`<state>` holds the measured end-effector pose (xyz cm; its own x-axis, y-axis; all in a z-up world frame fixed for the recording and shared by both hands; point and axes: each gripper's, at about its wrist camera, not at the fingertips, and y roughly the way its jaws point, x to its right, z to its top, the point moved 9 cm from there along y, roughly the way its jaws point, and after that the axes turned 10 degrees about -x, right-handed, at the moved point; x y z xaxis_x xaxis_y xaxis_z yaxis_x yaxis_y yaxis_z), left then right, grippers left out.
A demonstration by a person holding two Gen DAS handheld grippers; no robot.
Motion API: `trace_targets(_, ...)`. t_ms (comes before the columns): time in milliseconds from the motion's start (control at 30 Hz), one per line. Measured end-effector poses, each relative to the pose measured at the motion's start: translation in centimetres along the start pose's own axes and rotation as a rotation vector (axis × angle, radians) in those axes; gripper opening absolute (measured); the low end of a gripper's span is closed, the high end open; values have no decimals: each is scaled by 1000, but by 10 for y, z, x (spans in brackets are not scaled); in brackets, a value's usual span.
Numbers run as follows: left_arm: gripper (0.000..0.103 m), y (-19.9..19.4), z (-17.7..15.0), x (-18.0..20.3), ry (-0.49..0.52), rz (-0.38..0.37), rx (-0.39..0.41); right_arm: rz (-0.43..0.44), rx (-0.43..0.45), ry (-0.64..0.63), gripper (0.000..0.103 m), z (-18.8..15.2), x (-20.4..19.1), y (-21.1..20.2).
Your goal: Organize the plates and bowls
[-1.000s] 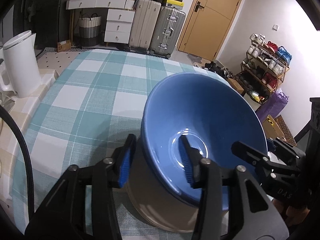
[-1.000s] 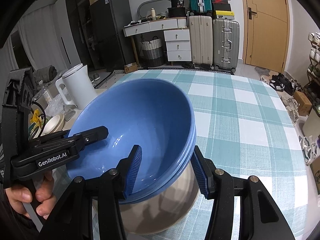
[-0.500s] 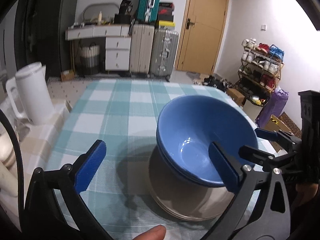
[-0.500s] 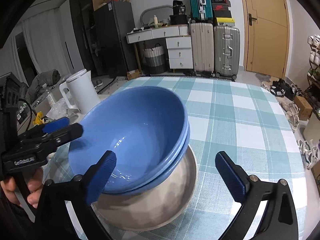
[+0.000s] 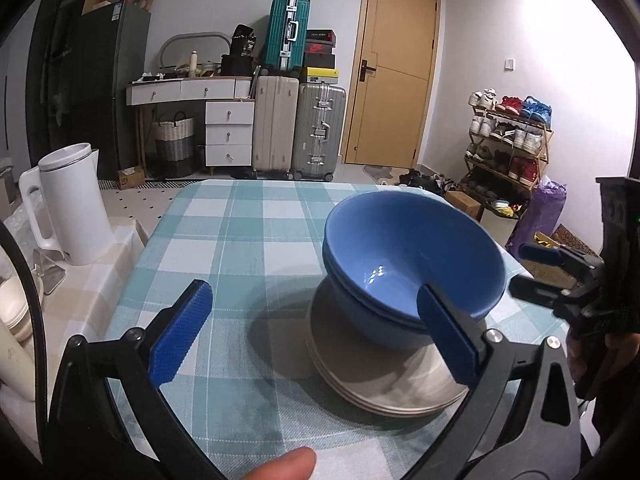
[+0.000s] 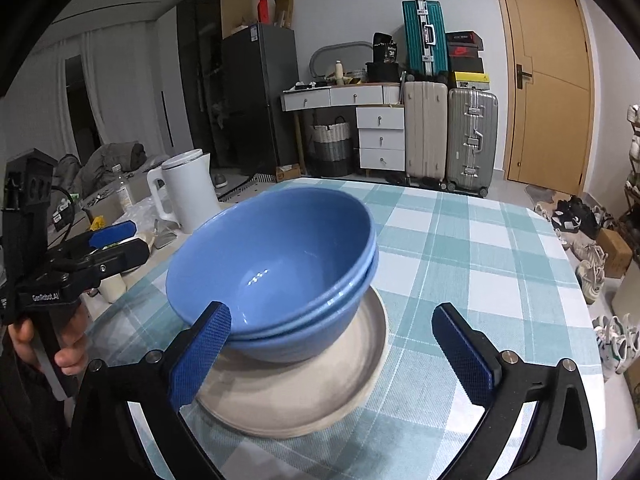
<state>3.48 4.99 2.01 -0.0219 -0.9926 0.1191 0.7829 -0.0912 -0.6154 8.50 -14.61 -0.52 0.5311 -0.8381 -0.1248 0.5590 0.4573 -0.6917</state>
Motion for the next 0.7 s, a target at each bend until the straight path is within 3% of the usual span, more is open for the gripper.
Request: trace_targets(700,102,14,-31,1,6,8,70,25,125,13,103,-50,20,-32)
